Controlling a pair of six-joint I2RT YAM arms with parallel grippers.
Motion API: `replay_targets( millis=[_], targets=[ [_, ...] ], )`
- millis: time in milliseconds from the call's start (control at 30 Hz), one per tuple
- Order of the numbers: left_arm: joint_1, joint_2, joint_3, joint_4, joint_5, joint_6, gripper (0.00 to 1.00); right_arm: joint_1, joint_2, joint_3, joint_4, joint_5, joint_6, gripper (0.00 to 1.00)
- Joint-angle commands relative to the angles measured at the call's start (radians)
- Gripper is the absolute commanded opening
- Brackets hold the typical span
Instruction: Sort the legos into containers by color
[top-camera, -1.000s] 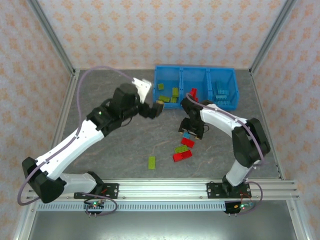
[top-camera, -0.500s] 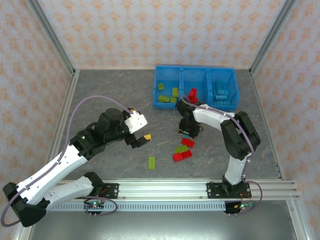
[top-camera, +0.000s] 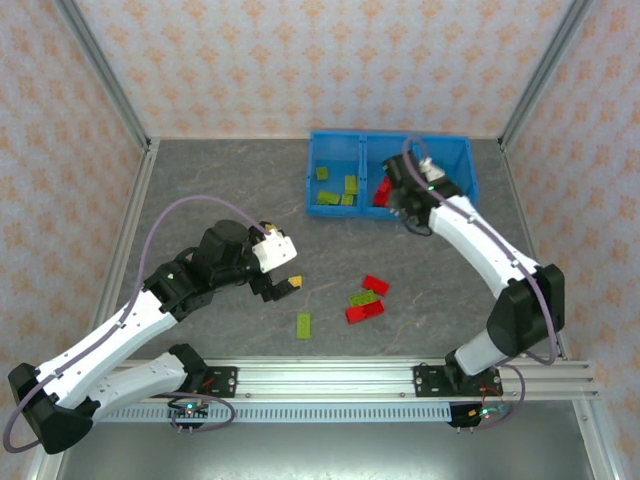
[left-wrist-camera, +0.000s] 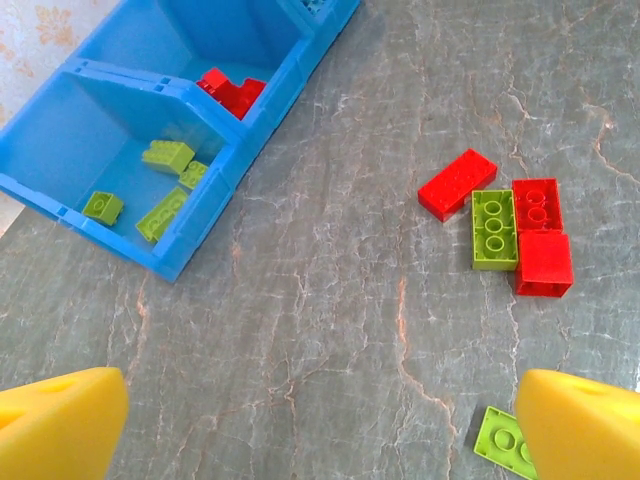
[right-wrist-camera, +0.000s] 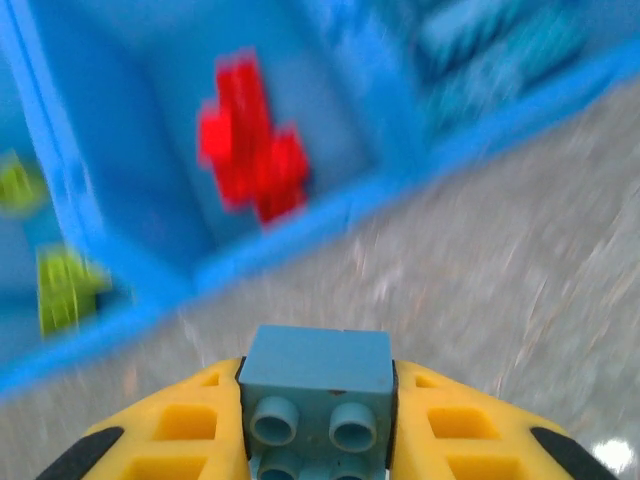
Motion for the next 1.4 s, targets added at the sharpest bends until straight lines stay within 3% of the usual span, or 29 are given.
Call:
replay_targets(
  millis=[0,133,433,567,667,733,833,967,1167,1367],
  targets=[
    [0.000,0.008,-0.001,0.042,0.008,-0.030,1.00,-0.157,0.051,0.059,0.083,0.063,-0.067,0.28],
    [0.000,0.007,0.010,0.021,-0.009,-0.063,1.00,-0.271,0.221,0.205,0.096,-0.057,-0.076,0.27],
    [-0.001,-0.018,0.012,-0.034,-0.073,-0.174,1.00,-0.357,0.536,0.498,0.046,-0.119,-0.069,0.32],
    [-0.003,-0.003,0.016,-0.037,-0.102,-0.293,1.00,-0.371,0.588,0.541,0.048,-0.139,-0.051,0.39],
    [-0.007,0.011,0.021,-0.034,-0.197,-0.406,1.00,-0.373,0.612,0.573,0.029,-0.176,-0.048,0.49],
    [-0.008,0.020,0.029,-0.046,-0.247,-0.463,1.00,-0.372,0.622,0.610,-0.013,-0.185,-0.060,0.51],
    [-0.010,0.045,0.051,-0.081,-0.293,-0.583,1.00,-0.373,0.589,0.613,-0.050,-0.179,-0.073,0.53],
    [-0.022,0.146,0.116,-0.216,-0.334,-0.864,0.99,-0.372,0.468,0.531,-0.071,-0.218,-0.071,0.56],
    [-0.135,0.320,0.126,-0.271,-0.213,-1.169,0.91,-0.367,0.214,0.277,-0.062,-0.284,-0.060,0.69],
    [-0.251,0.507,0.159,-0.325,-0.209,-1.238,0.91,-0.336,0.104,0.159,-0.166,-0.347,-0.143,0.78]
  ],
)
